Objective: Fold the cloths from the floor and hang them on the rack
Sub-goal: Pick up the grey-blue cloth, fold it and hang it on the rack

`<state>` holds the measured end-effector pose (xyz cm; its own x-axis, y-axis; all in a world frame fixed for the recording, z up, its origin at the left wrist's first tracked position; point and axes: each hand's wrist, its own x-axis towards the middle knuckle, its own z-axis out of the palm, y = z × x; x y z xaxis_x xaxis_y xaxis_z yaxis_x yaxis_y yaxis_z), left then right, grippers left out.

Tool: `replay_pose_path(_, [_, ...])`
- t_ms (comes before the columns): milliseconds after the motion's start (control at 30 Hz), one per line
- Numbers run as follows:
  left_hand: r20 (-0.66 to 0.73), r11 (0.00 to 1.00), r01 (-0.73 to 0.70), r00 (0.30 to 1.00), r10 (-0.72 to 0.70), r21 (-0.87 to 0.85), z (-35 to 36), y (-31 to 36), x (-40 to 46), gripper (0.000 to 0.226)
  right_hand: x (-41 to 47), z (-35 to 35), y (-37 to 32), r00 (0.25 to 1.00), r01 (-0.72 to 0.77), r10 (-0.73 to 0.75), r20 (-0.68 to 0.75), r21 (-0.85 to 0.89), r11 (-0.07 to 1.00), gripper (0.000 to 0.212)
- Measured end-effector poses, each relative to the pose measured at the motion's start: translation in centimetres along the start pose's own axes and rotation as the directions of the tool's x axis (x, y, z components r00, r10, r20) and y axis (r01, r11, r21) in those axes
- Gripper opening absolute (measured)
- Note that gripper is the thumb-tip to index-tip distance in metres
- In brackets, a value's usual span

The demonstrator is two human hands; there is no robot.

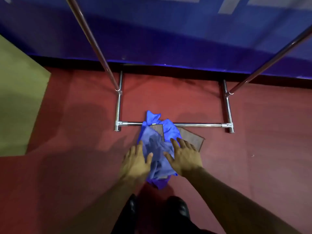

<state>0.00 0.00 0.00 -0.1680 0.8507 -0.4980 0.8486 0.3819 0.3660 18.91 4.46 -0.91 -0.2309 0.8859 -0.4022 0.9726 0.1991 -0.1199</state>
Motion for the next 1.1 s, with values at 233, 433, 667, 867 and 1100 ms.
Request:
replay_pose_path(233, [0.018, 0.911, 0.292, 0.954, -0.3, -0.291, 5.2, -2.8, 5.5, 0.07, 4.1, 5.4, -0.3, 0.994, 0.031, -0.026, 0.108, -0.045, 0.998, 0.084])
replay_pose_path(433, [0.049, 0.903, 0.328, 0.943, -0.328, -0.278, 7.0, -4.8, 6.7, 0.036, 4.2, 6.2, -1.1, 0.992, 0.088, -0.081, 0.101, -0.063, 0.994, 0.099])
replay_pose_path(667, [0.059, 0.887, 0.255, 0.966, -0.253, -0.384, 5.4, -3.9, 6.9, 0.028, 2.2, 5.4, -0.9, 0.992, 0.127, -0.128, -0.013, -0.043, 0.991, 0.083])
replay_pose_path(867, [0.078, 0.833, 0.067, 0.997, -0.028, -0.549, 1.3, -0.4, 3.6, 0.019, 1.1, 0.3, -0.4, 0.992, 0.091, -0.112, 0.062, 0.273, 0.958, 0.103])
replay_pose_path(1100, [-0.078, 0.683, -0.126, 0.992, 0.1, -0.719, -7.6, 4.3, -1.4, 0.032, -1.1, -6.6, 0.7, 0.976, -0.082, -0.091, 0.196, 0.723, 0.686, 0.102])
